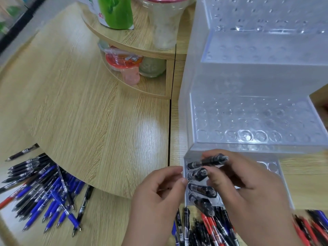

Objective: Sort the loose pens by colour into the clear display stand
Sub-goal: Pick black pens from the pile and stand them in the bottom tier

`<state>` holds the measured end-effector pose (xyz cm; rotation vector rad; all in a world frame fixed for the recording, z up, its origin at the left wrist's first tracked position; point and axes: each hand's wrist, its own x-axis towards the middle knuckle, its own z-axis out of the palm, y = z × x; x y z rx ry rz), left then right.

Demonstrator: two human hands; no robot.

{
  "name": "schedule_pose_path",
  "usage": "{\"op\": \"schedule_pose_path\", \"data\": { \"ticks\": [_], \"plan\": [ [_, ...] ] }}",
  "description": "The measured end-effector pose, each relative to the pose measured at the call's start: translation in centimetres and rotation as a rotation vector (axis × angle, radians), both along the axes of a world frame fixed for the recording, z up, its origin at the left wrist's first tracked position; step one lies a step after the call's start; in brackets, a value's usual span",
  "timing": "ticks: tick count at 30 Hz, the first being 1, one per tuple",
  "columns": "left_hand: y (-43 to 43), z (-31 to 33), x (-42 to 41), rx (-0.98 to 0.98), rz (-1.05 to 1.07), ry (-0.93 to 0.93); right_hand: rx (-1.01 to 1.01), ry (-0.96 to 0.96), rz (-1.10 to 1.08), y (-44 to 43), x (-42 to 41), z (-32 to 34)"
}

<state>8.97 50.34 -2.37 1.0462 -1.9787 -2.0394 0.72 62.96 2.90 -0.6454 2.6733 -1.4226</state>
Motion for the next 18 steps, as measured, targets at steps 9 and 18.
{"op": "schedule_pose_path", "data": {
  "ticks": [9,18],
  "plan": [
    [0.1,-0.1,0.2,0.008,0.001,0.019,-0.251,-0.019,-0.137,-1.7,0.7,-1.3],
    [0.0,-0.3,0.2,0.014,-0.011,0.024,0.209,0.263,0.04,-0.5,-0.7,0.2]
  ]
}}
